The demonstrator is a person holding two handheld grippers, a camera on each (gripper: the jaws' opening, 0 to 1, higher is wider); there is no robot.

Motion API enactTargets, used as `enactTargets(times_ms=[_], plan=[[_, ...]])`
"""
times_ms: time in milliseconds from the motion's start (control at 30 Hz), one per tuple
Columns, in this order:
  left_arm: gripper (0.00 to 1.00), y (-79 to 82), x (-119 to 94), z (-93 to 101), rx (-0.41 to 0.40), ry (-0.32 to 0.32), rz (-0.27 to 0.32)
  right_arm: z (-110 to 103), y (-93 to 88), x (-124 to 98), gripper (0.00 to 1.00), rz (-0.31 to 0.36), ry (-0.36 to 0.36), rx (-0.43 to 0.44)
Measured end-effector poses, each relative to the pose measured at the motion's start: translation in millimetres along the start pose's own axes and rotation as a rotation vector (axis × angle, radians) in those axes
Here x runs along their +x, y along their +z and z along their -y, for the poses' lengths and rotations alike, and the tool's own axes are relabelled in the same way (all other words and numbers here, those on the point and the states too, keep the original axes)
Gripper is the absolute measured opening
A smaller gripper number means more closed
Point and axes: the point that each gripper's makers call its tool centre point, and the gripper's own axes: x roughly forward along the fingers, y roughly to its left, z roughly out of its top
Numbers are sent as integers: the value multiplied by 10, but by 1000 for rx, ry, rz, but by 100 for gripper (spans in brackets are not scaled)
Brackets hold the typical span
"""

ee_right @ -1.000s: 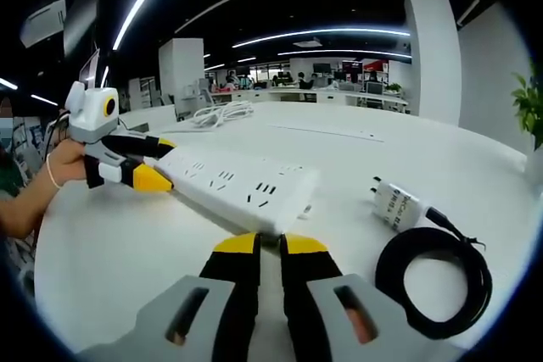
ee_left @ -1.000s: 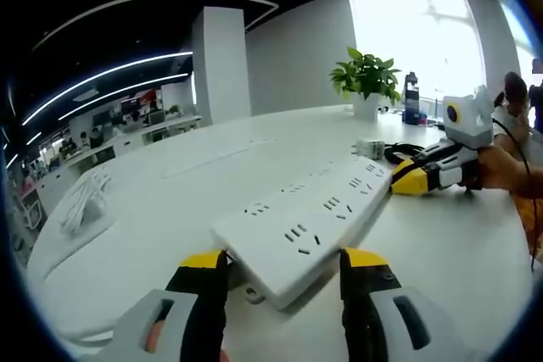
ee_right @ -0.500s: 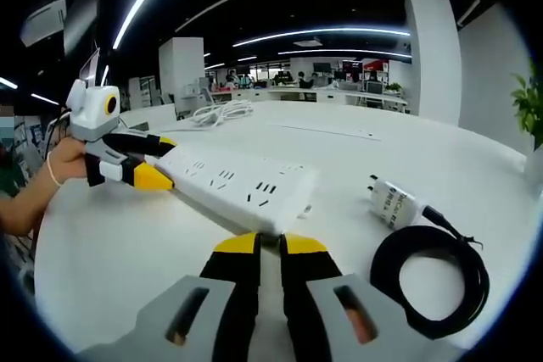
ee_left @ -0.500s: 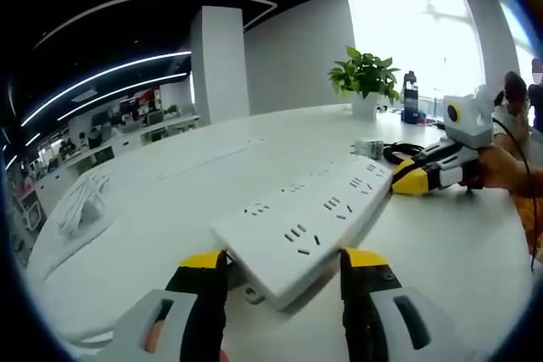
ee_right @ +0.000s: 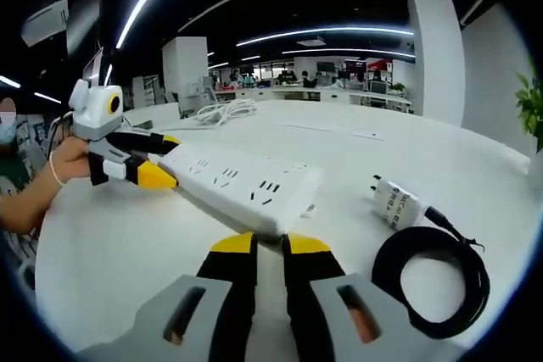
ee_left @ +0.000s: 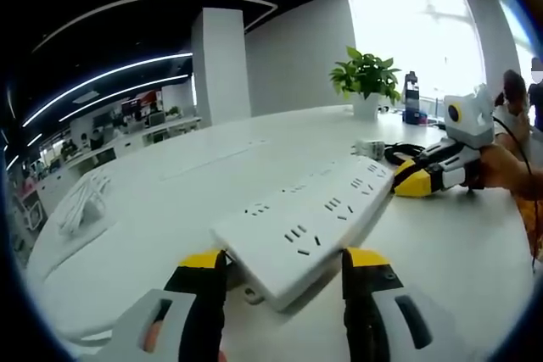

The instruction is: Straighten the power strip on the desk, plug the charger into it

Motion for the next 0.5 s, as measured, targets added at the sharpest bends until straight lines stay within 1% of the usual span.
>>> enactTargets(times_ms=[167,267,400,500], plan=[[55,-2,-7,-4,-4,2,-2,-6,0,0,13,-1,2,-20],[55,-12,-24,-9,4,4,-12,13,8,-13,17,1,-15,-67],[55,-35,-48,-11,22,14,-22,4,30,-31,25,12,-6,-74],[56,-46,-76,-16,23,25,-32,-31,21,-30,25,14,6,-79]])
